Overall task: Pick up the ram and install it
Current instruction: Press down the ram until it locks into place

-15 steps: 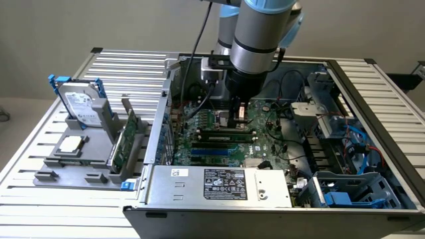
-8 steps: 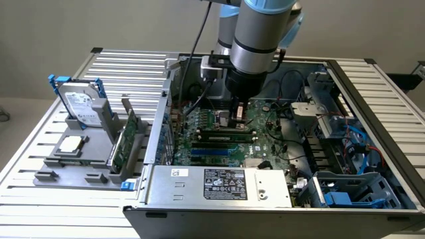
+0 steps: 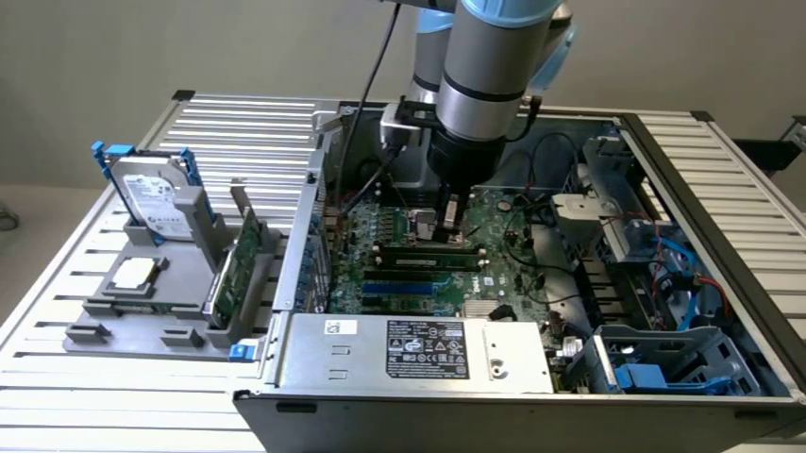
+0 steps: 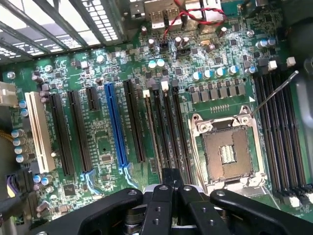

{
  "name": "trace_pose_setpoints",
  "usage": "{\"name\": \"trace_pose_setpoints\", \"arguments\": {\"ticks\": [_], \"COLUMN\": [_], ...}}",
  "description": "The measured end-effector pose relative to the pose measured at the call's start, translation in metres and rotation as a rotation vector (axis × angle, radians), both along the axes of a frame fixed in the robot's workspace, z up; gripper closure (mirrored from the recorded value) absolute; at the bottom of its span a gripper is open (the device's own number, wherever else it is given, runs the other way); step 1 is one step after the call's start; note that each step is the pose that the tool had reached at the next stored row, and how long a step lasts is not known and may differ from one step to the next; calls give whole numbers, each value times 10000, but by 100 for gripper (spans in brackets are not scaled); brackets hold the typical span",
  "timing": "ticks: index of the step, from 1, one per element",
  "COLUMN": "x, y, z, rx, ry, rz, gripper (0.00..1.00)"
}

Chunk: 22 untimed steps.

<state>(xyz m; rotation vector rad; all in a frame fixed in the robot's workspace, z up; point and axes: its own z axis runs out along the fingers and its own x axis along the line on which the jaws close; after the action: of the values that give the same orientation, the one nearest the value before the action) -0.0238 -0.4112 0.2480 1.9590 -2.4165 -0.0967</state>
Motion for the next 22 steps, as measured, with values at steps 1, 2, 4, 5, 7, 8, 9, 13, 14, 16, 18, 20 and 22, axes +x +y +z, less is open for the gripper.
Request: {"name": "trace_pose_setpoints", "arguments": {"ticks": [1,2,4,5,7,8,9,13,14,16,18,20,22], "x": [0,0,0,0,0,0,0,0,0,0,0,0,0], "y": [0,0,0,0,1,1,1,0,0,1,1,0,0], "z": [-3,-8,-16,-21,-33,-39,-45,-69,-73,-76,-76,-76,-71], "rx": [0,0,-1,-1,-1,-1,-1,-2,-3,-10,-17,-23,-27], "ry": [-5,-8,-12,-14,-14,-15,-15,-14,-14,-15,-16,-17,-17], "rz": [-145,-307,-626,-794,-1138,-1324,-1501,-2214,-2390,-2716,-2992,-3241,-3486], "gripper": [89,89,89,89,89,89,89,89,89,89,89,89,89]}}
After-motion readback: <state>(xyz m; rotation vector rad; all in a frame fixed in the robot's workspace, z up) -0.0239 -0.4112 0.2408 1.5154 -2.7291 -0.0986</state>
